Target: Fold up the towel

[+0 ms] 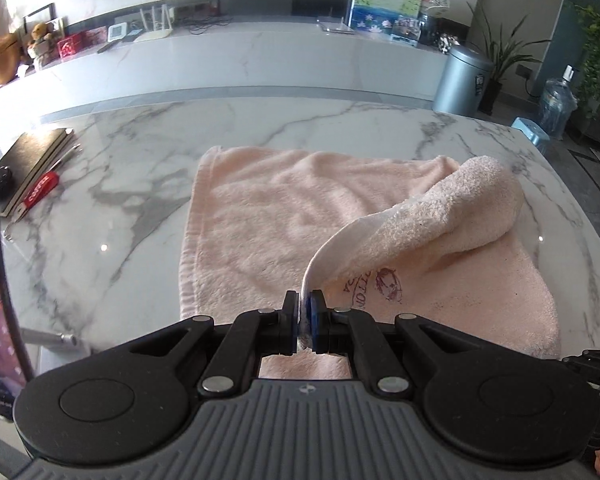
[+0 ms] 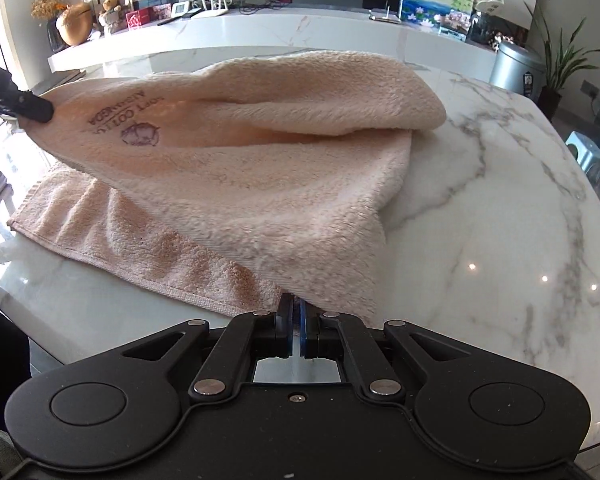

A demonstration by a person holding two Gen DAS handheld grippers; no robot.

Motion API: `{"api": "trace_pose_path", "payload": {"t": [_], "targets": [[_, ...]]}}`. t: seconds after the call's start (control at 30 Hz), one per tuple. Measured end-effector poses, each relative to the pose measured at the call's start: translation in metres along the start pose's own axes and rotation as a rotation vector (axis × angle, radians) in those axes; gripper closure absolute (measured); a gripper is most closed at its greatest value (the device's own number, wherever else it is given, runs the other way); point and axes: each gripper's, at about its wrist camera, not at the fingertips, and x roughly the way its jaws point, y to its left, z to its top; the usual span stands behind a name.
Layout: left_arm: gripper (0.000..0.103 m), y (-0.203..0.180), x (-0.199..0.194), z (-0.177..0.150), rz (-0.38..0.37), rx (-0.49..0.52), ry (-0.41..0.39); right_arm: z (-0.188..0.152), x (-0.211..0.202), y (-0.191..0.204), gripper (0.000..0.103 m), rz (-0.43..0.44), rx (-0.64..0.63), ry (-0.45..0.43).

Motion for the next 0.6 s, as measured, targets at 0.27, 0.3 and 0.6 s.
{"api": "trace_pose_path", "payload": {"t": [0.27,0.3,0.6], "targets": [[0.098,0.026,0.008,-0.011,0.049,-0.084,0.040,0.003,0.003,-0.009,0.103,-0.001,0.022,-0.005],[0.098,0.028,0.009,-0.011,0.052,-0.093,0.042,0.003,0.003,-0.011,0.103,-0.008,0.031,-0.005],[0.098,0.018,0.002,-0.028,0.026,-0.145,0.048,0.001,0.002,-0.027,0.103,-0.087,0.075,-0.001]]}}
